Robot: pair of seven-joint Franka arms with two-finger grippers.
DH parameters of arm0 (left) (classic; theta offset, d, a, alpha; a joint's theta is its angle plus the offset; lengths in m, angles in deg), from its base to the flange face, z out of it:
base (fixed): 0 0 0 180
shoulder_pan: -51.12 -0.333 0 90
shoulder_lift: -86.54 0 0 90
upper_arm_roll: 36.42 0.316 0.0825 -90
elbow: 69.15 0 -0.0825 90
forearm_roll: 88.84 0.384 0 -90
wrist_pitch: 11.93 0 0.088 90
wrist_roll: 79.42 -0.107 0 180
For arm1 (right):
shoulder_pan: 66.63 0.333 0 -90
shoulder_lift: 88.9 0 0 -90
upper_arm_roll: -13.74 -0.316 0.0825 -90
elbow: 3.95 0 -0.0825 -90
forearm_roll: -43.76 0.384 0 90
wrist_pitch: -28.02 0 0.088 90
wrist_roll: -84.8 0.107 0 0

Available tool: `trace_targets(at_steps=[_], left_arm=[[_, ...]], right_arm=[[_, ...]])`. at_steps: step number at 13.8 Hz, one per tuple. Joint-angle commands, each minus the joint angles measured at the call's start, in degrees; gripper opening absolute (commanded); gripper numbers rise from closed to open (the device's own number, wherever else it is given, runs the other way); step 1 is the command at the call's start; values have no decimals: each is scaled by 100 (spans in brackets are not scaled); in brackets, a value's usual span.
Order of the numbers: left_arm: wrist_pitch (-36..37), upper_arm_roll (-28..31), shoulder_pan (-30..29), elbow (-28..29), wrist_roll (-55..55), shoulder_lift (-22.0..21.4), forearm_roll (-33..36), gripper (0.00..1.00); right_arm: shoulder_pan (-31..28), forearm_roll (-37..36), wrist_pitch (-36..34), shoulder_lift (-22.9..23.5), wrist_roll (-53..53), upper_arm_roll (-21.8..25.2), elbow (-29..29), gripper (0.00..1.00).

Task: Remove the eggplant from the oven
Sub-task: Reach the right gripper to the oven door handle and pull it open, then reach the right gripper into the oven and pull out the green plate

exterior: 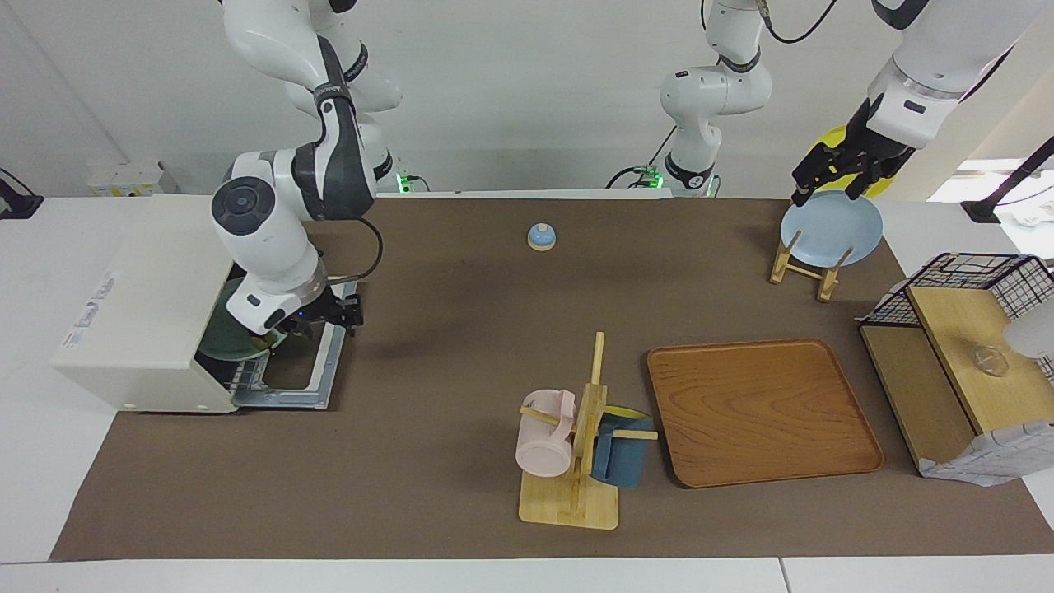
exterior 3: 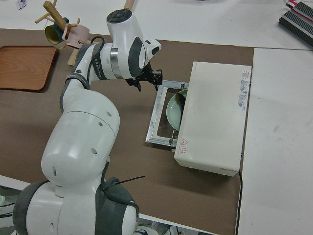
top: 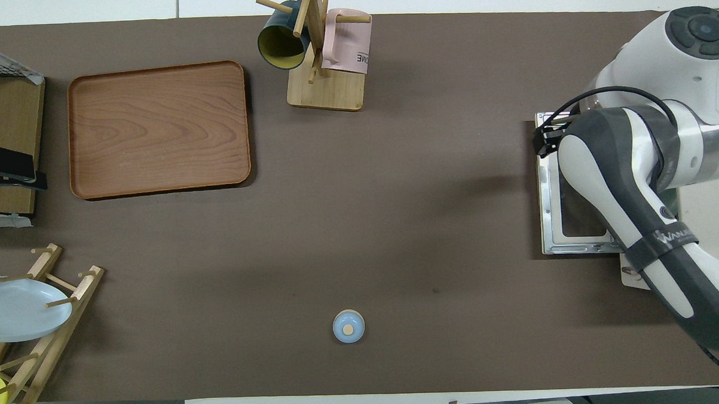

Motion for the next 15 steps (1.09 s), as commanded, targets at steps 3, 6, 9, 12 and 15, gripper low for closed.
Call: trace_targets(at_steps=[3,6,9,12,15], left_arm=[[63,32,-8,61,33,-107,-63,100],[72,32,0,70,33,-107,-63,100],[63,32,-8,70,33,-107,-63,100],[72,32,0,61,33,-107,-63,100],[72,32,-8,70,33,-107,-63,100]], right_arm=[[-238,-781,290,-345,7,-52,-948,61],[-309,-966,660,-460,-28,-52,-1361,43],[-125,-1318,652,-469,-28,-70,-1345,2],[436,-1494,538,-399,42,-61,-1144,0],[1707,-1451,-652,178,1345,-78,108,0]])
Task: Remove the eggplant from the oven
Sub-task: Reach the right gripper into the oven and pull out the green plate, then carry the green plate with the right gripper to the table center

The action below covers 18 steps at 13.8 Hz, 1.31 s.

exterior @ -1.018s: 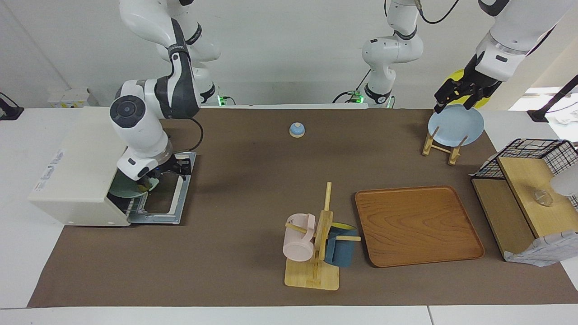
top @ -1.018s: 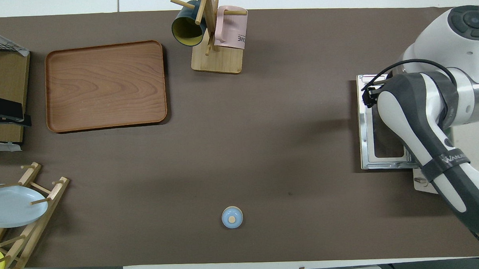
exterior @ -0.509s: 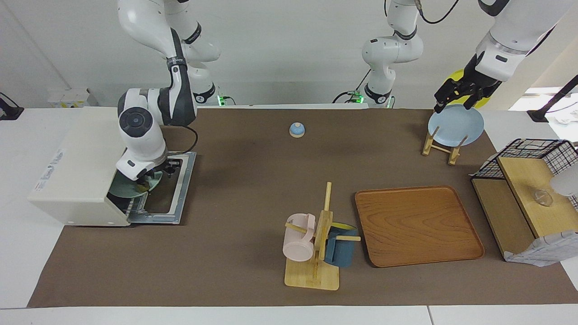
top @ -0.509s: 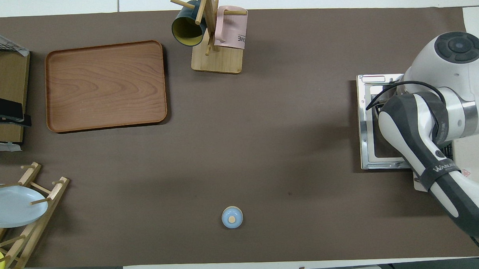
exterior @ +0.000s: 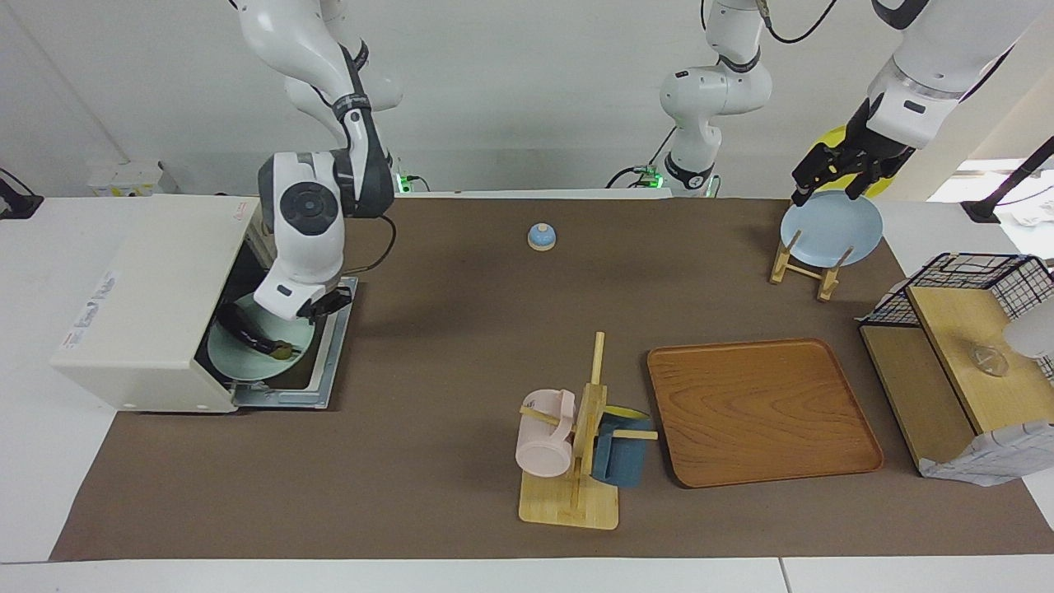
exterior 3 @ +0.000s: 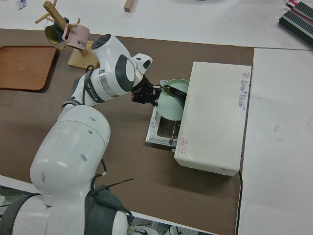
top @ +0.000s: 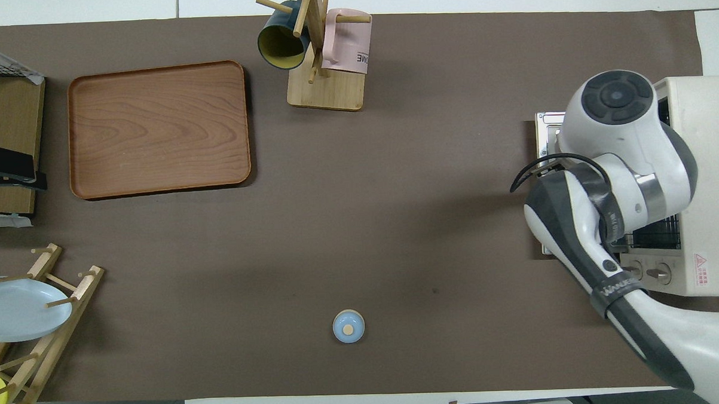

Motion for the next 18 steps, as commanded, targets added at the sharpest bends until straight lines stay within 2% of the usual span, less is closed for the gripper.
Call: trace_targets(at_steps=[1,2,4,7,8,9,10,11,13,14,15,16,17,18], left_arm=[[67,32,-8,61,33,-107,-63,100],[67,32,-8,61,33,-107,-63,100],[67,32,0,69,33,-107,-63,100],[67,32,1,69,51,-107,-63,100],[76,23,1,70,42,-107,-63,100],[102,32,-8,70,42,-115,-63,100],[207,40,-17,78,51,-124,-54,100],[338,84,-78,87,51,-150,-54,100],[471,93,-140,122,77,-168,-37,100],[454,93,-227,227,86,-229,-37,100],[402,85,-245,428,112,-343,-37,100],[114,58,-167,969,260,-605,-37,100],[-541,-3,-45,1610,471,-877,-45,100],[-1392,-90,400,2339,986,-1045,-45,100]], right_arm=[[1211,-60,-1226,907,1454,-26,1595,0],[1686,-17,-1692,1486,2043,-35,2437,0],[2364,316,-2213,2436,2871,-35,3671,0],[3165,721,-2303,3659,4031,-87,5428,0],[3228,783,-2077,3828,4297,-166,5521,0],[3290,897,-1778,3873,4552,-201,5487,1],[3308,1011,-1628,3865,4772,-210,5356,6],[3299,1047,-1609,3865,4809,-211,5338,16],[3325,1161,-1102,3839,4992,-211,5294,37],[3326,1127,-1194,3838,5046,-211,5302,44],[3213,1118,-1343,3743,5012,-211,5346,45],[2889,1161,-1501,3411,4811,-202,5329,44],[2538,1179,-1738,3155,4357,-210,5259,44],[2152,1223,-1984,2901,3787,-219,4954,40]])
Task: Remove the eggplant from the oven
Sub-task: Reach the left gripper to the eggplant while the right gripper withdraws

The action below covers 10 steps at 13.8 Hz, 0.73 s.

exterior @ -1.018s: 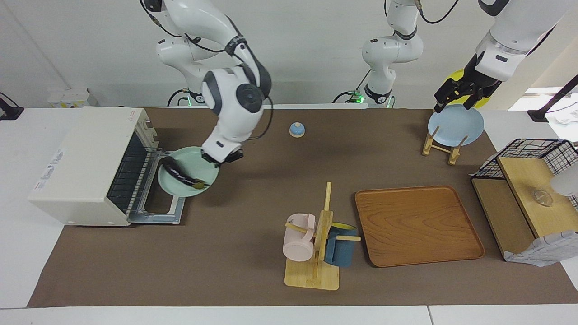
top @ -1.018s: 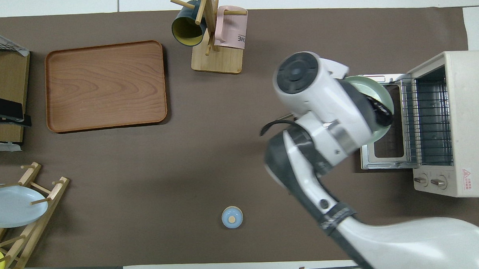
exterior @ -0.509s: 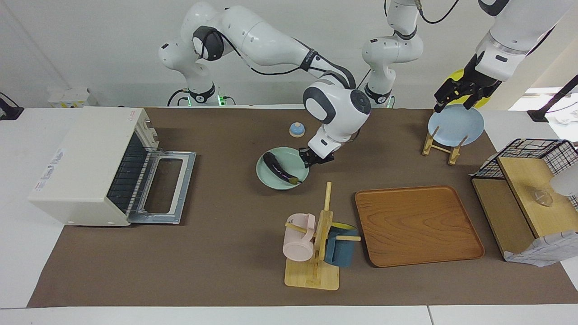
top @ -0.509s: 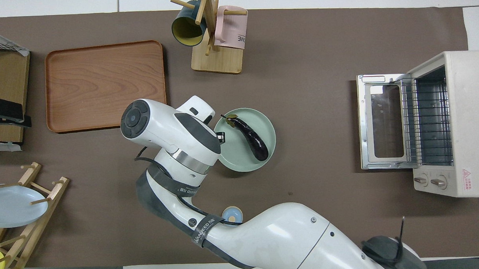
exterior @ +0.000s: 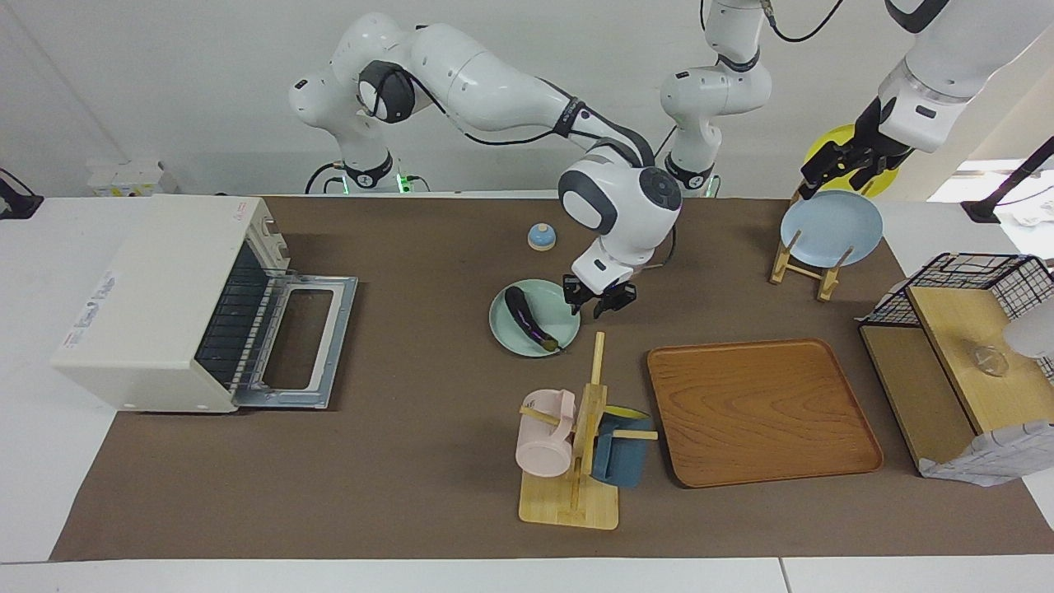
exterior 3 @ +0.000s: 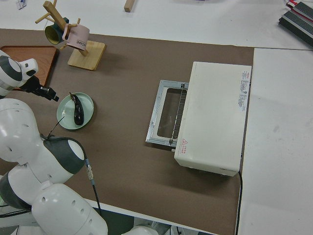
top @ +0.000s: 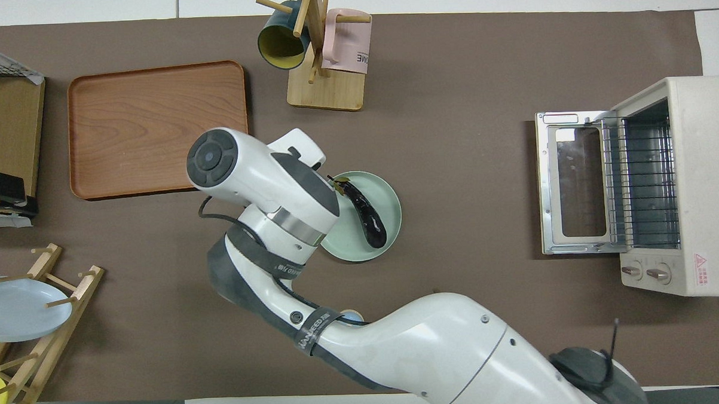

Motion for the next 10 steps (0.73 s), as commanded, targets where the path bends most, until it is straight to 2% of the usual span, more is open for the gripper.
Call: trace_targets(at_steps=[1,2,3,4,6,7,8,10], left_arm=[[-1846,-145,1000,1874,1284,-591,-29,100],[-2480,-145,1379,2105,1742,-408,-37,100],[-3052,-154,1827,2186,2278,-84,-37,100],[-3475,-145,2310,2143,2910,345,-37,100],[-4520,-128,3024,1959,3783,1189,-37,100],[-4838,-128,3305,1741,4038,1646,-37,100],[-4981,-128,3465,1443,4285,2025,-37,100],[-5209,-128,3807,1055,4628,2571,-37,100]], right_arm=[[-1247,287,-356,-1044,-1289,-133,-1040,33],[-1513,306,-165,-1345,-1703,-133,-1647,24],[-1802,228,246,-1713,-2290,-116,-2375,13],[-2084,183,703,-1943,-2801,-116,-2991,6],[-2743,-35,1555,-2243,-3515,-116,-4021,2],[-2972,-202,2195,-2453,-3718,-116,-4722,1],[-3044,-552,2549,-2594,-3851,-107,-5216,0],[-3315,-1186,2571,-2648,-4307,-116,-5397,0]])
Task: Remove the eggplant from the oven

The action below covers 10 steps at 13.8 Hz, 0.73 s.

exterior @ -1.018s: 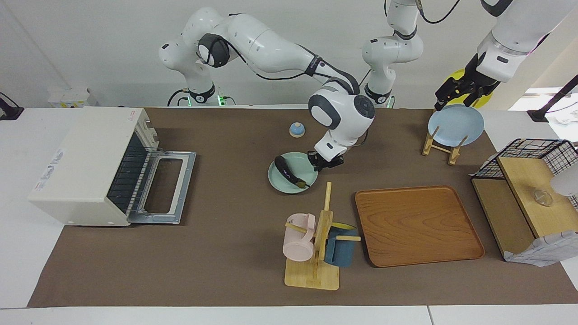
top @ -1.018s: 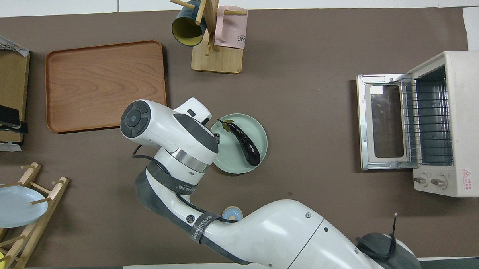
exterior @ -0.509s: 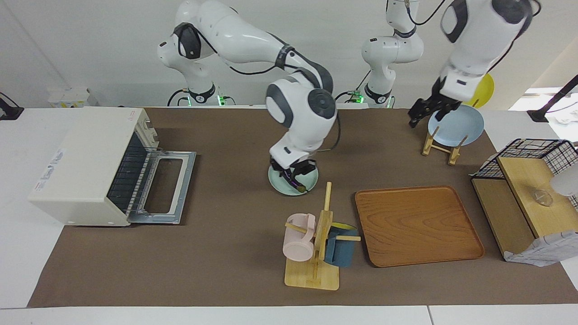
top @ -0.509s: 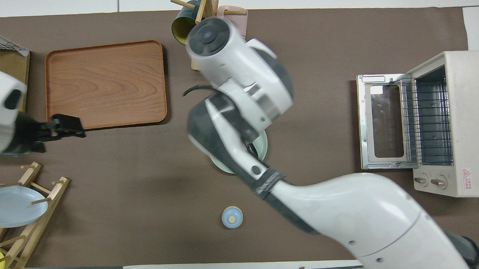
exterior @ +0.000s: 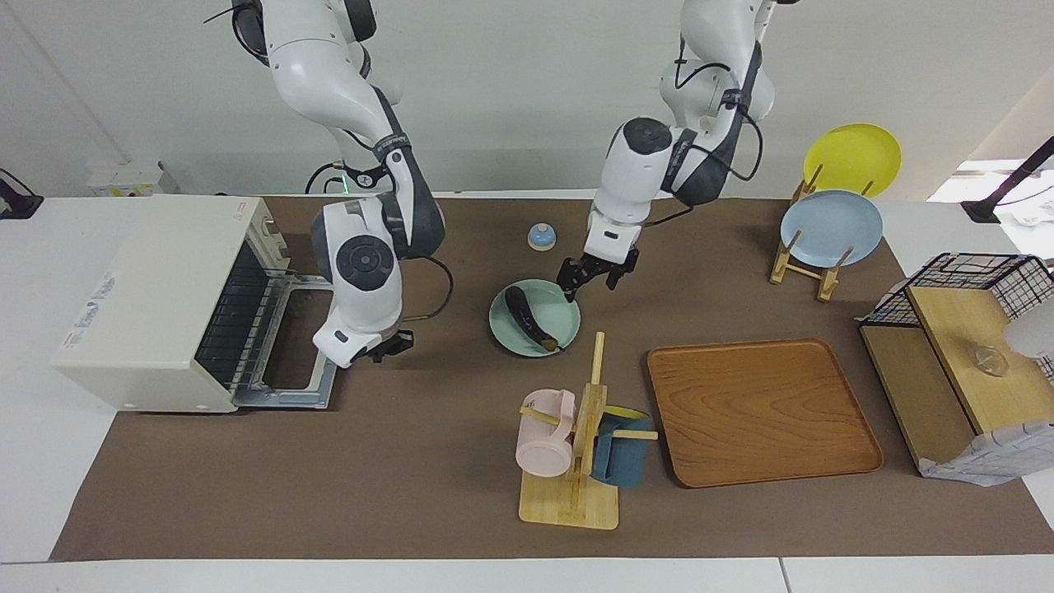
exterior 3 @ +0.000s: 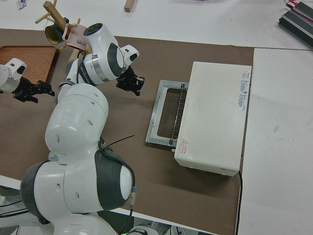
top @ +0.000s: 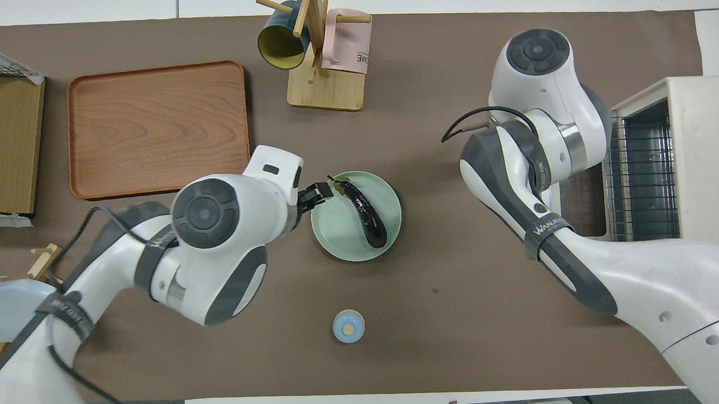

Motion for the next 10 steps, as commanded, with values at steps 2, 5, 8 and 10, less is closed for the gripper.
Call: trace_targets(at_steps=[2,5,8,10], left_arm=[[-550,114,372,-812,628,1036,-5,100],[-597,105,591,-769,621,1144,-14,26],[-308,123,776,-777,638,1109,-23,0],[393,175,636,-1039,569,1074,12,0]], right_arm=[[-557,-394,408,-439,-622,-98,-754,0],[-541,-551,552,-456,-702,-89,-853,0],[-523,-957,-343,-395,-1323,-124,-81,0],[-576,-930,-783,-482,-1877,-124,280,0]])
